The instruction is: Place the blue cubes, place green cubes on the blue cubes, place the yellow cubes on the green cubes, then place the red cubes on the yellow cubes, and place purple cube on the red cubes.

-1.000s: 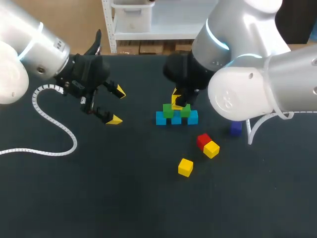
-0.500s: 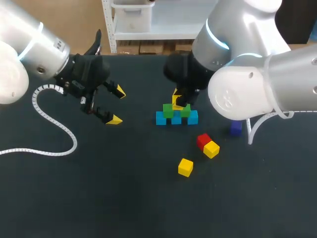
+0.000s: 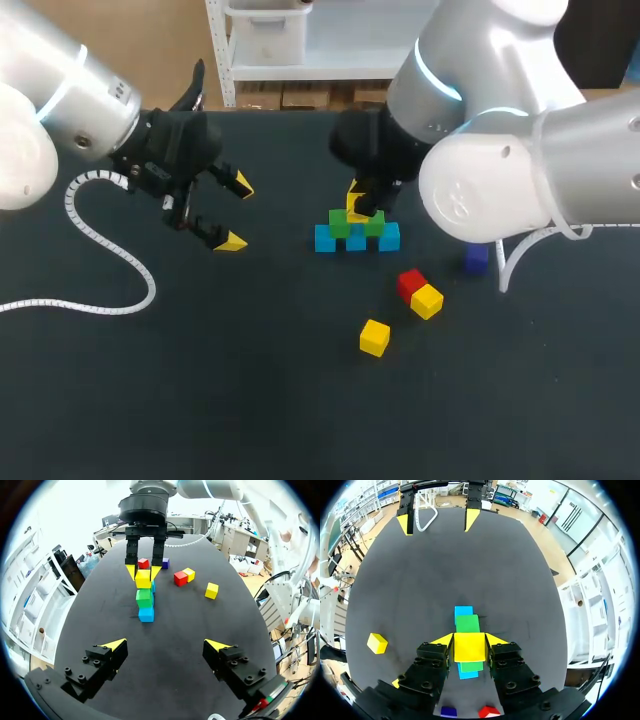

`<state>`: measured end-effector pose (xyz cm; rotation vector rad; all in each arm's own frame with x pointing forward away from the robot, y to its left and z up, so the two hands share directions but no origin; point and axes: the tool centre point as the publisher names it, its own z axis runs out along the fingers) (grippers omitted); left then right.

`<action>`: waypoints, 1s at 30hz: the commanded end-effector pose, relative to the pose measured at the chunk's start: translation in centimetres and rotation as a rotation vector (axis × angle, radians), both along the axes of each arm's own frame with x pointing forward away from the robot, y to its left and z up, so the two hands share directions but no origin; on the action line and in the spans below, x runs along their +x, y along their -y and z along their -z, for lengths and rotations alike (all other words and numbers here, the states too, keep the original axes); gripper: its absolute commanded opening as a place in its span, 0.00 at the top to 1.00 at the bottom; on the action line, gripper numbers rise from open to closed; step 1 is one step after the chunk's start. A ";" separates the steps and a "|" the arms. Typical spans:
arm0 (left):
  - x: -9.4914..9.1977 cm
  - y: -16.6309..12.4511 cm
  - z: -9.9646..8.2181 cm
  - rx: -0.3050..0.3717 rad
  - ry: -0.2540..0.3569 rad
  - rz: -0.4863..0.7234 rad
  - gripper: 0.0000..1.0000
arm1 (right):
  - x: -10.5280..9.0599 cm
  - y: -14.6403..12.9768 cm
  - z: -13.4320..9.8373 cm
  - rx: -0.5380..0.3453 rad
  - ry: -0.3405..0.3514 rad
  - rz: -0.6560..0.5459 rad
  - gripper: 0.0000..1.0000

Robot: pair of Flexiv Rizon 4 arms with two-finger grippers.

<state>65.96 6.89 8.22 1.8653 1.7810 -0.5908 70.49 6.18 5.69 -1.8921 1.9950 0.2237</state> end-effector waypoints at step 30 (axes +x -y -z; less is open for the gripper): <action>0.1 -0.1 0.0 -0.002 0.001 0.003 0.00 | 0.0 0.0 0.1 0.001 -0.009 0.006 0.62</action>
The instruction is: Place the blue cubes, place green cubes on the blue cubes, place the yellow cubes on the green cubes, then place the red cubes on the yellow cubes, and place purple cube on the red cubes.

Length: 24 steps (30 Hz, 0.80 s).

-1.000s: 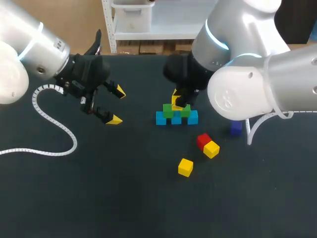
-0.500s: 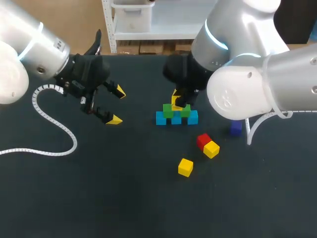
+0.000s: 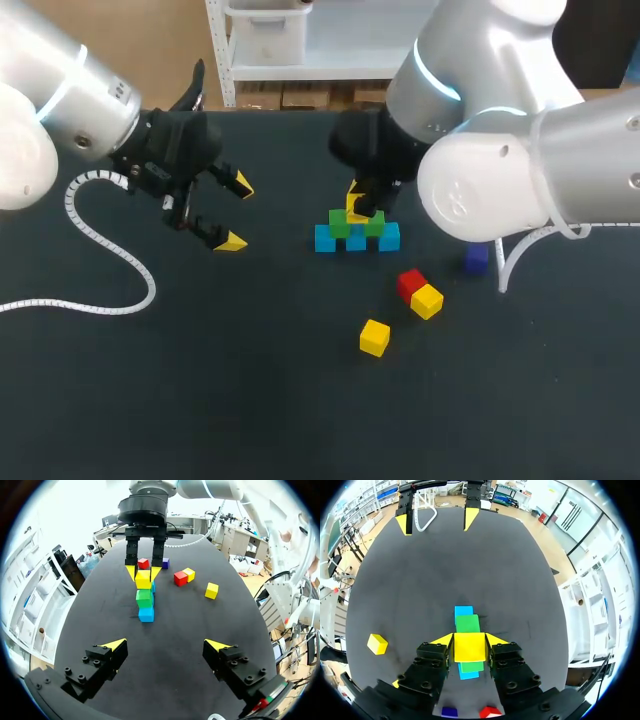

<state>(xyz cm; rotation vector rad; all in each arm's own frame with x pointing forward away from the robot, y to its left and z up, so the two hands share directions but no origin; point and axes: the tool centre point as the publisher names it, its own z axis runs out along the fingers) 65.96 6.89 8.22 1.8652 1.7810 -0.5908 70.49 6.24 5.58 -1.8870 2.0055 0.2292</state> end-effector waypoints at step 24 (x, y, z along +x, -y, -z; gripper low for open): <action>0.1 -0.1 0.0 -0.002 0.001 0.003 0.00 | -0.6 1.3 -1.7 0.018 0.007 0.015 0.00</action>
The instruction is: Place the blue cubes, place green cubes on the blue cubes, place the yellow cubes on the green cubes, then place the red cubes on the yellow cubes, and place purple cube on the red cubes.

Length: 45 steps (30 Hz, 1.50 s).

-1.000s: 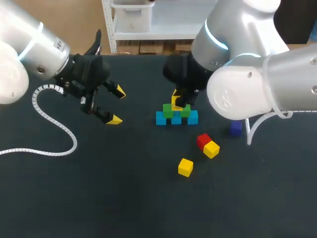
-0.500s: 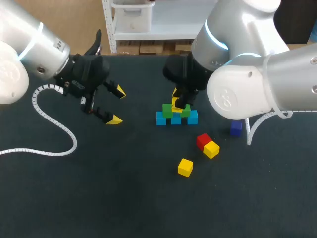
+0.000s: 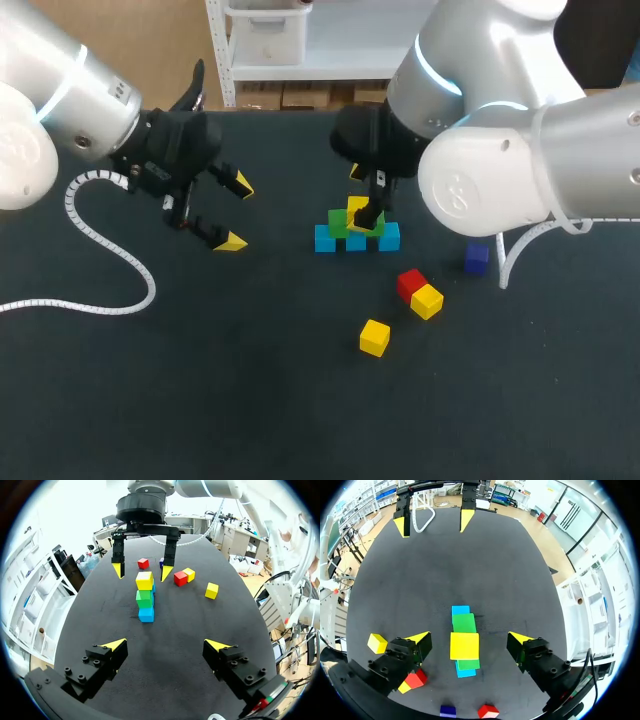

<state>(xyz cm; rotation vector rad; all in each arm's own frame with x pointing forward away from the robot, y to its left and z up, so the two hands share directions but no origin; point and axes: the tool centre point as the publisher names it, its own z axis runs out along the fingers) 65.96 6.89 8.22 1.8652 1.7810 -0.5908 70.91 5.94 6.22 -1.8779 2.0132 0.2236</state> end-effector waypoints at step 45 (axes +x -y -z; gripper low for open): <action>0.1 -0.1 0.0 -0.002 0.001 0.003 0.00 | -1.0 3.1 0.9 0.078 -0.049 0.028 1.00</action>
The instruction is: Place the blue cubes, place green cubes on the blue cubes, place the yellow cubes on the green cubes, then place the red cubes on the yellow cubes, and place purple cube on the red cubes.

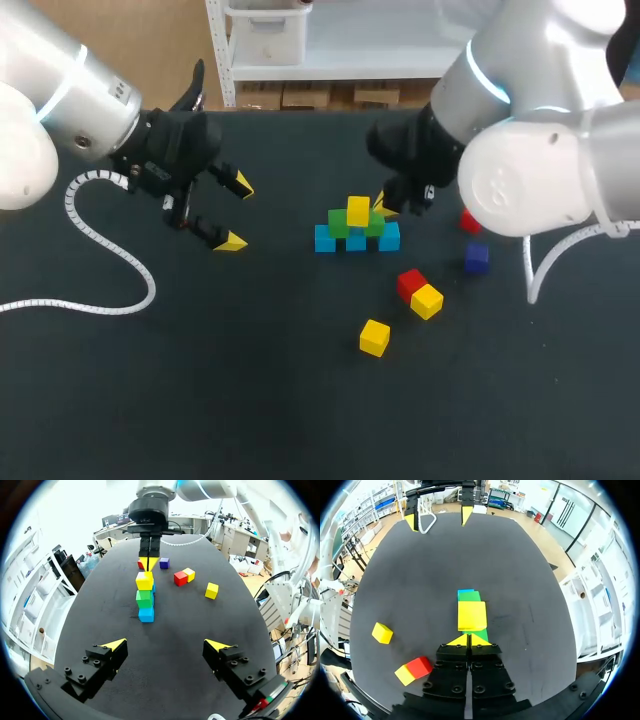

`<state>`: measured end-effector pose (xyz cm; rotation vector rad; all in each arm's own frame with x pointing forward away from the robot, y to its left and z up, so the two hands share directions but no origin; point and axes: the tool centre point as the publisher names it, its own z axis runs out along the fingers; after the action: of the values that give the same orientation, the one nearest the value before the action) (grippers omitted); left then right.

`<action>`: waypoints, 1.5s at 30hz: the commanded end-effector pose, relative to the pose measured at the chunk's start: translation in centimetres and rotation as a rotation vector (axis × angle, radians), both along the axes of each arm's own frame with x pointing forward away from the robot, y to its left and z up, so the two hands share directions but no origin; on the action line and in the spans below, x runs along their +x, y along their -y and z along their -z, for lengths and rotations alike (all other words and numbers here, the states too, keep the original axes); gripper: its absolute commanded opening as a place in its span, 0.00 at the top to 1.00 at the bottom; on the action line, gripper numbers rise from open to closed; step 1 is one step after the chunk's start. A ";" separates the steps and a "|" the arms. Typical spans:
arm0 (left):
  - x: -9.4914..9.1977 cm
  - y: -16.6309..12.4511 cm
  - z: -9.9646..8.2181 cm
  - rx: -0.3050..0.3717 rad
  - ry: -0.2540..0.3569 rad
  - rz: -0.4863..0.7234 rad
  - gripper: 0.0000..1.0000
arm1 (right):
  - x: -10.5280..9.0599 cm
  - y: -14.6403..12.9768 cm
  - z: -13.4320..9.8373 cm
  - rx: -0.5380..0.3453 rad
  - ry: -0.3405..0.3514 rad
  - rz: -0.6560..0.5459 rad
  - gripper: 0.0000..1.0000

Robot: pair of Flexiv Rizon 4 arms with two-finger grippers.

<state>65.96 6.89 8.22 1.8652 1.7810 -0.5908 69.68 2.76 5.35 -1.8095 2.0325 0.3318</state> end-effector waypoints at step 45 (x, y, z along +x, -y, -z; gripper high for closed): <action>0.1 -0.1 0.0 -0.002 0.001 0.003 0.00 | 1.5 -0.7 0.2 -0.008 -0.002 -0.004 1.00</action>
<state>65.96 6.89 8.22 1.8652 1.7810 -0.5908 70.85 3.45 5.20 -1.8169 2.0332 0.3258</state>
